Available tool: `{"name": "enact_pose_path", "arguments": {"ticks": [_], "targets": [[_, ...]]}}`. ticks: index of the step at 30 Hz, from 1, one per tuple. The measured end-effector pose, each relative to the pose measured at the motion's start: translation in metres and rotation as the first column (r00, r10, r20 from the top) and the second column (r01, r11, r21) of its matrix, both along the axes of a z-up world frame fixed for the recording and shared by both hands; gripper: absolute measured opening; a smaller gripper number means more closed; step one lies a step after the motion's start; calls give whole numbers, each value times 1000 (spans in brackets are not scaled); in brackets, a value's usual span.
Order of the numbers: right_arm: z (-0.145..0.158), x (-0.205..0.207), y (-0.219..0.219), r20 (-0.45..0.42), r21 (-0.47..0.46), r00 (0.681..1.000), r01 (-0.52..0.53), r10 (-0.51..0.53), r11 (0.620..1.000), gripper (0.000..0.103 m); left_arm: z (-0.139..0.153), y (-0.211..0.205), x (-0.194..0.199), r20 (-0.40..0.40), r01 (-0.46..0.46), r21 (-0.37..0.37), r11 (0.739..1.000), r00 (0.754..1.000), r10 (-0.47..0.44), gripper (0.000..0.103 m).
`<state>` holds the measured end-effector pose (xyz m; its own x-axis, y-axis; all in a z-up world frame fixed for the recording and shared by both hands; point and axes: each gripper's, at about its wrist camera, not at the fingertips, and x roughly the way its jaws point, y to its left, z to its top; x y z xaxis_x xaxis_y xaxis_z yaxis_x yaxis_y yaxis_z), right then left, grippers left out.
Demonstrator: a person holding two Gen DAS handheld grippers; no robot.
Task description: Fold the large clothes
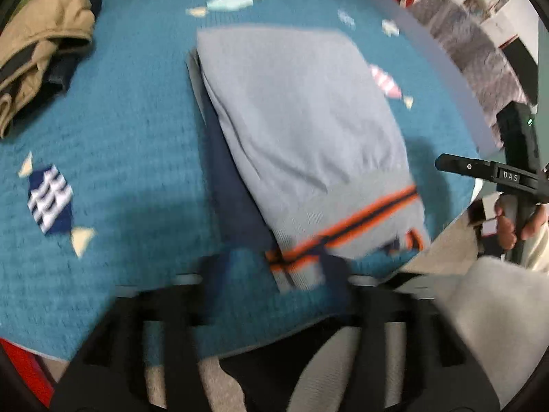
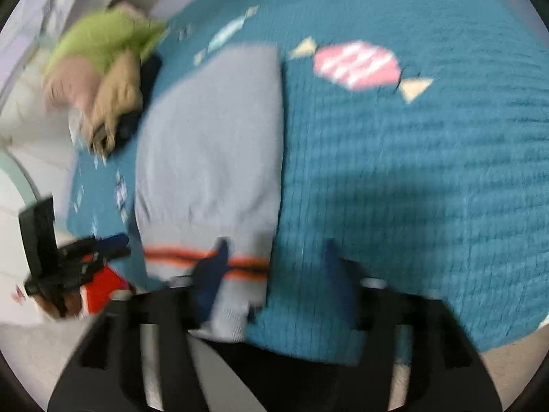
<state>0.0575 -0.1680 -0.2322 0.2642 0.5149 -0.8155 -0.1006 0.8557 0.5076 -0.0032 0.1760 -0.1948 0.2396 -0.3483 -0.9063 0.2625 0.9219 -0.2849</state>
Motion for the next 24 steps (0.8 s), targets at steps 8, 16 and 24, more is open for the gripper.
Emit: {"name": "enact_pose_path", "arguments": {"ticks": [8,16,24], "targets": [[-18,44,5,10,212,1000,-3,1,977,79,-18,26,60,-84,-72,-193,979,995,57,84],[-57,81,15,-110,393,991,-30,79,919,79,-73,25,117,-263,-159,-362,919,963,63,84],[-52,87,27,-105,478,981,-94,163,873,88,-77,13,137,-266,-168,-461,871,963,45,90]]}}
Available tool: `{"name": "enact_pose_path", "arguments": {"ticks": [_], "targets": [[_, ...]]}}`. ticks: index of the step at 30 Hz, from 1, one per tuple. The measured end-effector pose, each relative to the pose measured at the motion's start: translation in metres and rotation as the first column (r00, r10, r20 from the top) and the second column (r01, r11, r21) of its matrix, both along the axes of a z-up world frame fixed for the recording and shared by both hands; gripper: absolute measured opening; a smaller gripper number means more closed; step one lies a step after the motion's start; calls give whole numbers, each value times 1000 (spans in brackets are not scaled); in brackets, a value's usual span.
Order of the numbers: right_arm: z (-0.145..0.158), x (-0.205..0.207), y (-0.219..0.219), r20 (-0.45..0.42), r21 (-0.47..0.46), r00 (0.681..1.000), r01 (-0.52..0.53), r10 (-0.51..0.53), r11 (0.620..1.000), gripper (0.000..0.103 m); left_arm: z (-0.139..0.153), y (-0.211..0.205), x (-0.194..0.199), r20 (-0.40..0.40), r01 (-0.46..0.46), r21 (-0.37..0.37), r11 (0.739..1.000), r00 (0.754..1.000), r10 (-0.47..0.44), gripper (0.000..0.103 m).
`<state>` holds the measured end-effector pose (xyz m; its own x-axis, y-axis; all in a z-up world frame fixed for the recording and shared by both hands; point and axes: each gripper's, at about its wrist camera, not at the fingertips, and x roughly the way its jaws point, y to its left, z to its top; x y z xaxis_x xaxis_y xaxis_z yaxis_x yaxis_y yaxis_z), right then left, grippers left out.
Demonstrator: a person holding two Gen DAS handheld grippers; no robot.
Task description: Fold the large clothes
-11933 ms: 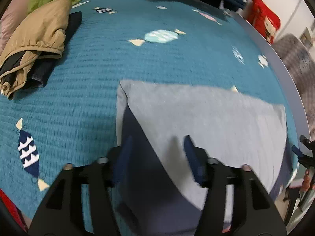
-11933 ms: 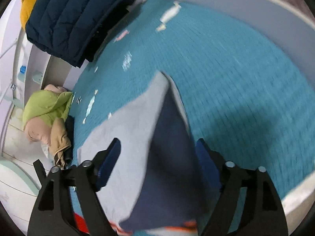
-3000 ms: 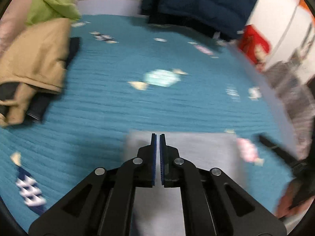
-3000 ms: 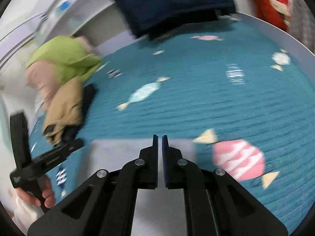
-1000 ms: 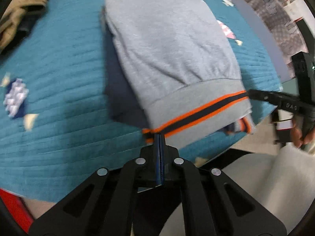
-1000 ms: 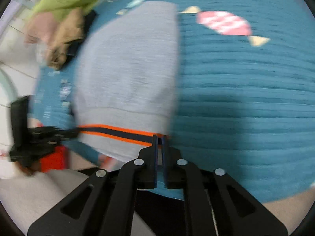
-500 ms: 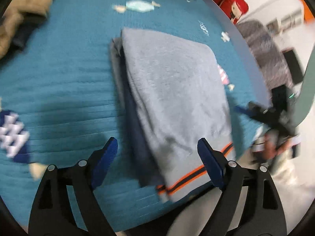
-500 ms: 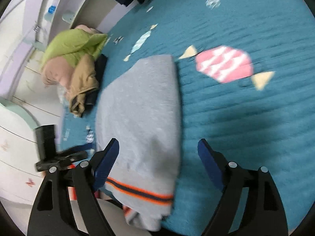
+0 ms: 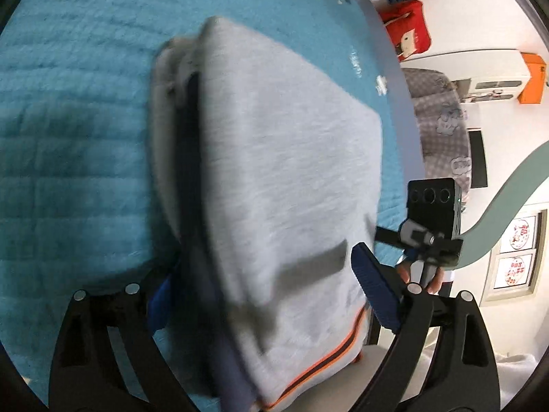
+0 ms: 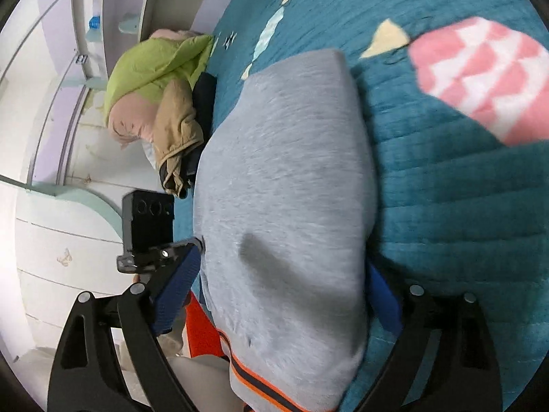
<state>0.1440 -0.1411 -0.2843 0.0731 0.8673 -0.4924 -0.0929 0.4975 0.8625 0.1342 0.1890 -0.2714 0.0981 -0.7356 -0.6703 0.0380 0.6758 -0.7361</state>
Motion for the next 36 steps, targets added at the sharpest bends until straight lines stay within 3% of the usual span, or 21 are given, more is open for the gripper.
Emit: {"name": "enact_pose_path", "arguments": {"ticks": [2,4,6,7,8,11,13,24,29,36], "targets": [[5,-5,-6,6,65,1000,26,-26,998,88,3,-12,-1,27,10,37,999,1000,-11,82],[3,-9,-7,12,28,999,42,-43,999,86,7,-21,-6,70,21,101,995,997,-28,77],[-5,-11,0,20,-96,998,57,-55,994,72,6,-22,-6,67,-9,98,995,998,2,69],[-4,-14,6,43,-173,997,69,-62,982,57,5,-21,-6,56,-26,97,995,998,21,68],[3,-17,10,70,-215,995,85,-71,973,54,6,-22,-7,57,-34,111,993,998,28,64],[28,-29,15,181,-245,982,97,-52,965,37,25,-27,-19,155,-54,200,978,988,23,55],[36,-33,9,183,-190,980,112,-77,975,33,33,-27,-26,186,-72,213,974,982,32,53],[89,-29,35,268,-142,963,77,-37,987,31,94,7,-38,296,-166,194,967,950,103,49],[115,-8,83,302,-135,953,34,8,990,31,126,38,-34,345,-222,211,952,928,140,49],[150,24,175,338,-131,939,-18,62,991,31,171,120,-25,383,-287,241,927,906,180,49]]}}
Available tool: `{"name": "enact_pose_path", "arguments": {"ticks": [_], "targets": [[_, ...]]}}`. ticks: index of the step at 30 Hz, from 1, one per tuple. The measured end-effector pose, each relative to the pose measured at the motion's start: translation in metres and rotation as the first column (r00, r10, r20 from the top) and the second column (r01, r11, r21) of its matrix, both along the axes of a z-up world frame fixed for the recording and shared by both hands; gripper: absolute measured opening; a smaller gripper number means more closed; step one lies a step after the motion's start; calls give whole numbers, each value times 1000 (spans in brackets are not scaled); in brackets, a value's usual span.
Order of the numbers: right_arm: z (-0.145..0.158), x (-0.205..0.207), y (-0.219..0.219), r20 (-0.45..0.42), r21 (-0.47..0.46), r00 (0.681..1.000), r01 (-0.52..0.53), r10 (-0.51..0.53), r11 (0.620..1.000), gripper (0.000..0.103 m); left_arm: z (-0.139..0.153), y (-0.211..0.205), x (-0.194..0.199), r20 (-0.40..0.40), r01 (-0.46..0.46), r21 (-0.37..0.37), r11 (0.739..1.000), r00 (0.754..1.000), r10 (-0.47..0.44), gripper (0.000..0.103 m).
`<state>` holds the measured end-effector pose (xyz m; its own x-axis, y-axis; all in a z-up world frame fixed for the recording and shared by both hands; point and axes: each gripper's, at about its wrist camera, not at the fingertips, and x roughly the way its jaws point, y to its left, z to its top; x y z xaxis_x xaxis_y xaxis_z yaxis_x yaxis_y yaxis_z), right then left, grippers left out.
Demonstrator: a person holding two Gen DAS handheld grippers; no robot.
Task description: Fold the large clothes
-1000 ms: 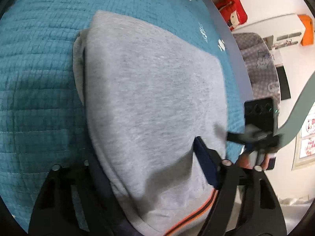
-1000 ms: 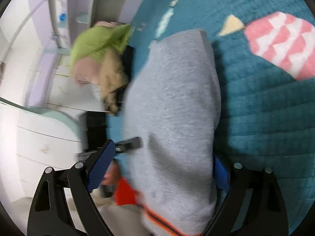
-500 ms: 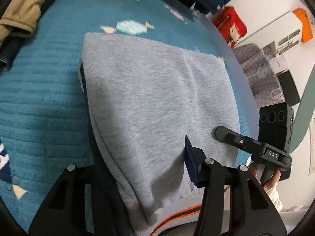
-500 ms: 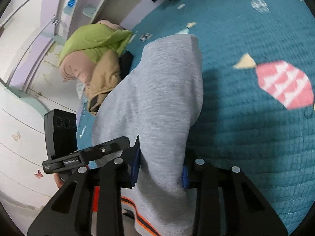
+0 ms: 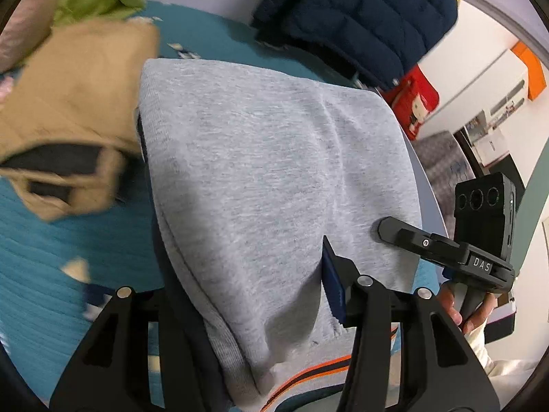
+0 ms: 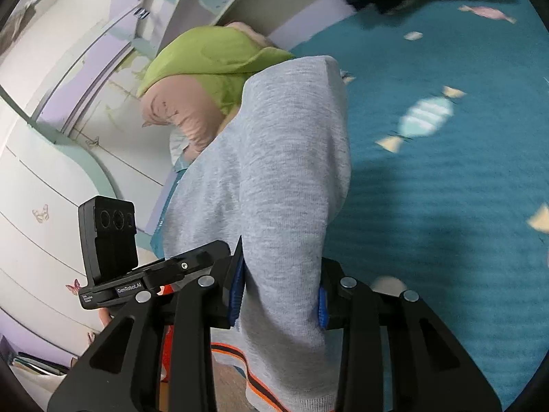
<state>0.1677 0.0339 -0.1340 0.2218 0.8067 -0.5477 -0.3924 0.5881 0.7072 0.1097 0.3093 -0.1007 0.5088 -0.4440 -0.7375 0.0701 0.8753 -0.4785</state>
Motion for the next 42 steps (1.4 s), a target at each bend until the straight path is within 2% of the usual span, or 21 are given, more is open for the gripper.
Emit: {"name": "enact_pose_path", "arguments": {"ticks": [11,14,18,19,20,21,22,23,24,25,26,27,29,31,33,35,36,38,39,41,42], "targets": [[71,68,169,89,-14,991,-101,102,995,32,89,148,43,81,-115,134,984,991,105,49],[83,90,206,112,-45,989,-92,97,995,32,104,176,67,95,-156,163,974,985,142,49],[78,122,241,90,-70,995,-46,53,996,34,102,201,102,80,-191,217,957,981,177,50],[71,128,247,84,-74,996,-36,42,997,39,98,205,110,79,-191,232,954,981,178,51],[60,138,256,73,-86,997,-34,40,996,58,89,211,123,75,-190,256,948,982,176,55],[45,147,261,60,-142,998,-1,9,990,69,80,215,133,70,-194,285,939,981,182,64],[34,152,262,58,-228,996,74,-63,971,75,63,220,147,51,-222,350,910,975,218,71],[24,155,257,62,-293,990,143,-130,945,75,46,226,158,29,-285,440,852,952,303,80],[16,156,250,61,-305,983,186,-176,934,75,35,237,162,23,-318,503,804,934,356,80],[11,157,238,56,-262,980,200,-192,944,75,25,241,163,33,-346,572,744,916,401,80],[12,155,231,71,-245,979,201,-189,949,75,16,244,159,53,-364,614,701,904,423,80],[16,152,225,121,-245,976,205,-180,948,75,10,246,153,68,-377,629,680,898,434,80],[31,144,222,249,-249,957,210,-147,946,75,3,251,142,86,-404,626,667,886,455,79],[43,135,225,345,-259,933,201,-104,945,75,7,252,132,136,-454,626,634,864,485,73],[50,128,233,391,-245,919,153,-47,957,74,18,247,125,179,-493,576,652,854,488,62],[52,122,251,426,-256,904,91,27,962,51,31,241,117,215,-535,495,685,839,499,54],[52,121,260,428,-274,902,78,49,958,44,36,244,122,212,-537,463,705,839,501,45],[44,123,287,412,-338,905,48,102,940,20,35,246,126,172,-516,382,766,855,490,32],[39,125,296,393,-342,912,30,114,939,19,33,246,129,155,-512,362,779,857,492,24],[16,136,311,320,-366,939,3,123,931,19,13,250,130,89,-508,300,808,858,506,19],[-8,139,316,251,-421,960,-5,122,907,19,-3,251,130,39,-501,266,824,859,510,17]]}}
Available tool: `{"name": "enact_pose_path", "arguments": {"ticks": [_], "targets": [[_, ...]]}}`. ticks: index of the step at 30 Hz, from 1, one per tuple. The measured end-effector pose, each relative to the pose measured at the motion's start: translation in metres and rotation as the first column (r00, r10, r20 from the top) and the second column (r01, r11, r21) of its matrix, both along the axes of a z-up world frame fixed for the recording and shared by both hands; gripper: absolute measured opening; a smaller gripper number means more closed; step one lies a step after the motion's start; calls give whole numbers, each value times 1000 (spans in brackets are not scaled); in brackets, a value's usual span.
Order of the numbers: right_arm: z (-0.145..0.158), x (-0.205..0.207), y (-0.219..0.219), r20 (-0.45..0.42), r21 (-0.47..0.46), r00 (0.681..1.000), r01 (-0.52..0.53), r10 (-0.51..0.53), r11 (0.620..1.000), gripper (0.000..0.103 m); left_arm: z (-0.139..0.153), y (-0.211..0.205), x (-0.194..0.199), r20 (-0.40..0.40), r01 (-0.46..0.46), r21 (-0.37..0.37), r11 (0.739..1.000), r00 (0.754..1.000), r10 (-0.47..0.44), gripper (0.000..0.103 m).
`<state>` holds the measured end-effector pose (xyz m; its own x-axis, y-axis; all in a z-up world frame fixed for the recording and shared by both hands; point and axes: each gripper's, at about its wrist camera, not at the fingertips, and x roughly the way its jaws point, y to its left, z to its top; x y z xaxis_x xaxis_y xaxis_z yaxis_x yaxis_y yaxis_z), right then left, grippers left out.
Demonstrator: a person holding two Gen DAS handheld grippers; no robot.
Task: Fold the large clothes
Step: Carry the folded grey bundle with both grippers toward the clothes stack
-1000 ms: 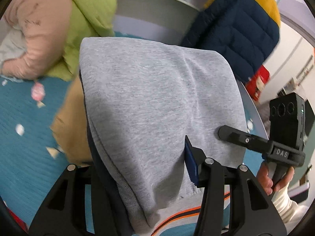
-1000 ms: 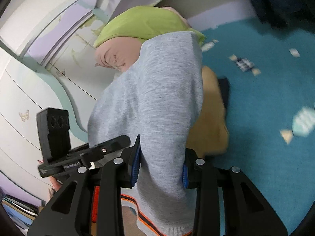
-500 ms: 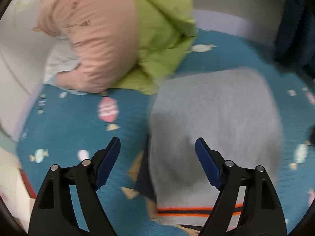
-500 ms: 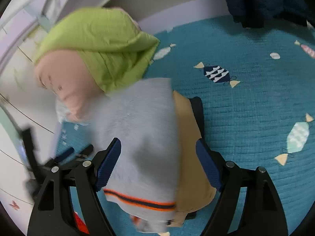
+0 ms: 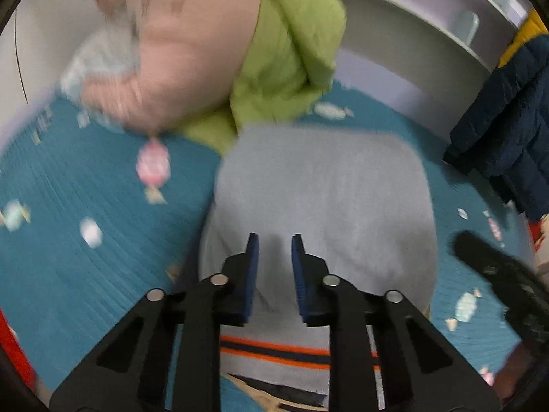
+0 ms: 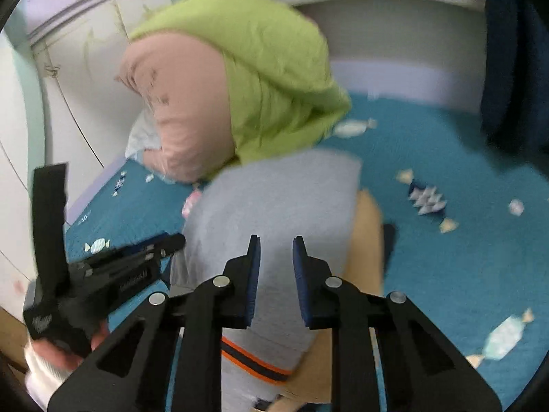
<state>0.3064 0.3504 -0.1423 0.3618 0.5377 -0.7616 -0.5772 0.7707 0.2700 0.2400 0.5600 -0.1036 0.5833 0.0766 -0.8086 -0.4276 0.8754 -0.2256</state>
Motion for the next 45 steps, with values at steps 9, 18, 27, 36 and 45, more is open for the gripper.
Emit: {"name": "enact_pose_path", "arguments": {"ticks": [9,18,27,36,45], "targets": [[-43,-25,-23,16,-61,1000,17,-16,998,6,-49,-20,-39,63,-33,-131,991,997,41,15],[17,4,2,109,117,994,-3,-10,993,12,14,17,-6,171,-4,9,1000,985,2,16],[-26,79,45,130,-47,991,11,-5,999,0,-50,65,59,122,-82,-128,988,988,97,14],[7,69,43,178,47,984,-28,20,999,6,-10,57,59,222,-26,-84,996,974,44,15],[-41,107,49,77,16,995,66,-67,998,0,-52,67,125,103,-44,-111,993,993,56,3]]}}
